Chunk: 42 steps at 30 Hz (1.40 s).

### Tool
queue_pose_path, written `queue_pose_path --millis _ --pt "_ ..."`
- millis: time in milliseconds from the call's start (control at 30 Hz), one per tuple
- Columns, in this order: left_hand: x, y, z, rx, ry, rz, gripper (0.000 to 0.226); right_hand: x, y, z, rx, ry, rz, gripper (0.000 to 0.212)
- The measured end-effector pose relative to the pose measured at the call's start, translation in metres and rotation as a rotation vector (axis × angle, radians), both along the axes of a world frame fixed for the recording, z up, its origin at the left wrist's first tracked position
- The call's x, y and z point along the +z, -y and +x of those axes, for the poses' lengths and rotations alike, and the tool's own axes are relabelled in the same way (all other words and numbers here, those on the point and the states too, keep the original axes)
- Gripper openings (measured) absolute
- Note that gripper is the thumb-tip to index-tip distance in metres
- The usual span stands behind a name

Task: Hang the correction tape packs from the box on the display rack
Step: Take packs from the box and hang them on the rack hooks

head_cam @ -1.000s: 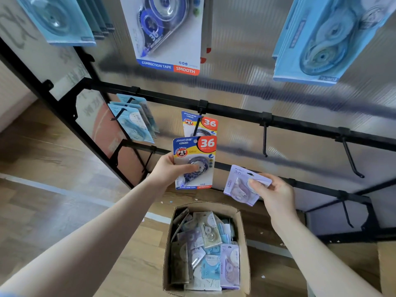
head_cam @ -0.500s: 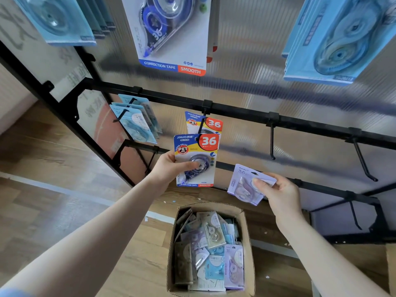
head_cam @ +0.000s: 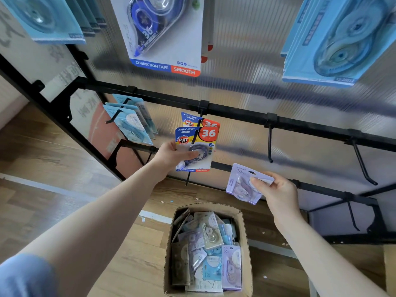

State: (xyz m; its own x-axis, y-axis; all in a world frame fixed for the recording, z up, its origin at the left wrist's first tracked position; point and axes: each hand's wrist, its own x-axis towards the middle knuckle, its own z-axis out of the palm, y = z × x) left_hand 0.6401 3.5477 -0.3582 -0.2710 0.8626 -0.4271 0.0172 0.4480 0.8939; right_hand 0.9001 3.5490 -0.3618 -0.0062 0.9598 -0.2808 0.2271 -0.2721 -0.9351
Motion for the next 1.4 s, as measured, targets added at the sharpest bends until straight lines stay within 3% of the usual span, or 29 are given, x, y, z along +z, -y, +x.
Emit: queue_pose_path --millis 233,400,633,867,1000,1400 --pt "0.006 -0.012 0.000 0.016 -0.115 -0.002 0.025 0.005 -0.004 -0.001 -0.004 -0.037 0.008 0.009" --pt "0.010 -0.019 0.003 0.003 -0.179 0.000 0.033 0.005 -0.006 -0.004 0.008 -0.044 0.018 0.009" --pt "0.015 -0.016 -0.003 0.043 -0.232 0.122 0.033 0.006 -0.007 -0.006 0.006 -0.057 0.014 0.009" --pt "0.018 0.009 -0.010 0.147 -0.722 0.238 0.028 0.016 0.000 -0.007 0.033 -0.037 0.032 0.014" --pt "0.033 0.025 -0.007 0.097 -0.990 0.286 0.032 0.029 0.005 -0.012 0.044 -0.059 0.051 0.019" --pt "0.117 0.078 0.001 -0.092 -1.246 0.438 0.025 0.126 0.022 -0.022 0.038 -0.051 0.148 0.005"
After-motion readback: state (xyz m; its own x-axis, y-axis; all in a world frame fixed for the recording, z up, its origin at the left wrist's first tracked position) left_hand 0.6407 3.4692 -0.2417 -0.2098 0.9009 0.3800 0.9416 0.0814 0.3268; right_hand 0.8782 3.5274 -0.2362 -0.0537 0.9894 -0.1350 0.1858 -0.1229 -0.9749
